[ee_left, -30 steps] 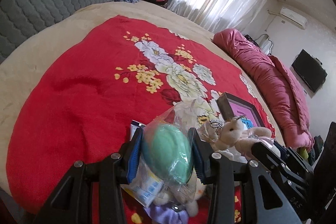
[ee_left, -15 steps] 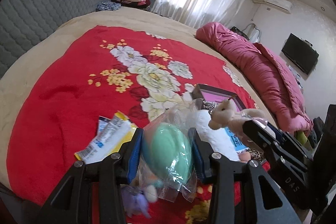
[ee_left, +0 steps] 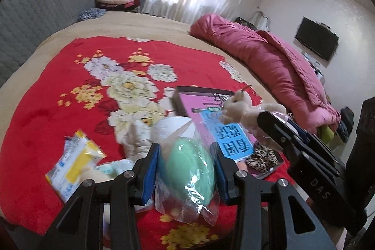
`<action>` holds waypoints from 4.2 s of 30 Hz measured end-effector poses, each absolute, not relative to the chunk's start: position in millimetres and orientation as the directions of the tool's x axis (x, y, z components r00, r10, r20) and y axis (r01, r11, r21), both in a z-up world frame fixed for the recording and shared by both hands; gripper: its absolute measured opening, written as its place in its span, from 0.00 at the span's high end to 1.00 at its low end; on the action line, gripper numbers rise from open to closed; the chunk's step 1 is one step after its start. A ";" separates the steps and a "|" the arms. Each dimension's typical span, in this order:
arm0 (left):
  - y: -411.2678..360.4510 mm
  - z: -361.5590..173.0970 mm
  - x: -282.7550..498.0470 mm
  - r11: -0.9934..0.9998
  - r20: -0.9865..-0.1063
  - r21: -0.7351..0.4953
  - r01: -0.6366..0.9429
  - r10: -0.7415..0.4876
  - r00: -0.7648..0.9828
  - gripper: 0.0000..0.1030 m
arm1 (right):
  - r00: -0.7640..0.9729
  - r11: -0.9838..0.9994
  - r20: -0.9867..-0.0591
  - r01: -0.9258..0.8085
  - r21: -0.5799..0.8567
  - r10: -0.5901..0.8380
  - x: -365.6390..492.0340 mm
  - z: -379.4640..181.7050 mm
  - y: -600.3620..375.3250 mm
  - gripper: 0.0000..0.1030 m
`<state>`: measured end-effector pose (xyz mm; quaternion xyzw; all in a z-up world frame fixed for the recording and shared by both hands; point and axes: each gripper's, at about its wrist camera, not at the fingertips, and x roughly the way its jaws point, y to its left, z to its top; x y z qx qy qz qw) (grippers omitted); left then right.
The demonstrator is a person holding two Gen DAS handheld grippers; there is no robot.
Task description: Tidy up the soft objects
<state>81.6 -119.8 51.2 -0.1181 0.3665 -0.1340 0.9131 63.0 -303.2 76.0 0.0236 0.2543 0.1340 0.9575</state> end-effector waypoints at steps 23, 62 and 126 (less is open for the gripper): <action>-198.4 54.4 92.8 0.933 -0.659 -0.232 0.276 -0.360 0.660 0.58 | 0.881 0.987 -0.454 -0.070 0.144 0.129 61.8 73.6 -376.1 0.57; -269.8 10.4 160.1 0.922 -0.735 -0.186 0.340 -0.360 0.574 0.58 | 0.847 0.981 -0.531 0.088 0.175 0.019 79.8 27.1 -457.5 0.56; -355.1 -56.4 175.5 0.847 -0.826 -0.129 0.516 -0.379 0.416 0.57 | 0.743 0.933 -0.667 0.199 0.299 0.055 94.9 -13.7 -500.2 0.32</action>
